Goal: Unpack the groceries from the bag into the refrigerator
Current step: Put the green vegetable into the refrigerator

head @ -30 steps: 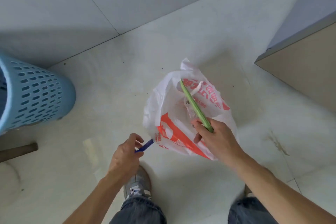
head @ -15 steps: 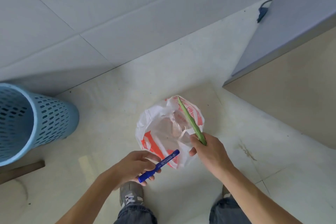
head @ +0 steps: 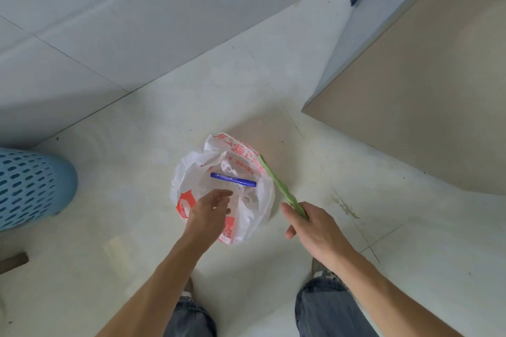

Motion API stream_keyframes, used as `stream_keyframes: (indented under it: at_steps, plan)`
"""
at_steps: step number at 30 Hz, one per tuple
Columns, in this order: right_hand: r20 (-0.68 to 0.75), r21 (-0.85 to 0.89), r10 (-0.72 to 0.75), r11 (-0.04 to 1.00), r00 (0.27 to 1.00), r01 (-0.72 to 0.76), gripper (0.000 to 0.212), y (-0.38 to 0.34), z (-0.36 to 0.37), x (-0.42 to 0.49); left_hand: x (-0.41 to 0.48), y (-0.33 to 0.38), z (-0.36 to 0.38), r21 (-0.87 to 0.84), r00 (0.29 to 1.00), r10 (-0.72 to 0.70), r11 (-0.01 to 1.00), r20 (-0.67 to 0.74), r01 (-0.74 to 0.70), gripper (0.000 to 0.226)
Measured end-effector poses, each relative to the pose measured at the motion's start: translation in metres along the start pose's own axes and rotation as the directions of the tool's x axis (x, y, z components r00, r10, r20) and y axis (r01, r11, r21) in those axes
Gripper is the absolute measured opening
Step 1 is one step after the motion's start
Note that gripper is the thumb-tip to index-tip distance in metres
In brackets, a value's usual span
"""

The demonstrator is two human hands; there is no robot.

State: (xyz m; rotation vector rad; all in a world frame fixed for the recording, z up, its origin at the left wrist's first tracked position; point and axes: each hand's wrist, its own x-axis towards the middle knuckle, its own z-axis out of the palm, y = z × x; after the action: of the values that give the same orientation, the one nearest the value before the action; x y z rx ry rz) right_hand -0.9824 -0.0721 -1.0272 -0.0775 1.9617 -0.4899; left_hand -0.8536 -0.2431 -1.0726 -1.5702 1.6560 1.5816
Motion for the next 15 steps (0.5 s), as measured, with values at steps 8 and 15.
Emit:
stream_keyframes:
  at_steps: [8, 15]
  plan:
    - [0.022, -0.106, -0.128, 0.986, 0.992, 0.13, 0.038, -0.068, -0.064, -0.157, -0.18, 0.12, -0.084, -0.31, 0.984, 0.094, 0.95, 0.154, -0.042, 0.017]
    - [-0.04, -0.001, -0.345, 0.938, 0.938, 0.346, 0.02, -0.142, -0.141, -0.338, -0.313, 0.198, -0.154, -0.137, 0.937, 0.311, 0.947, 0.158, -0.291, 0.013]
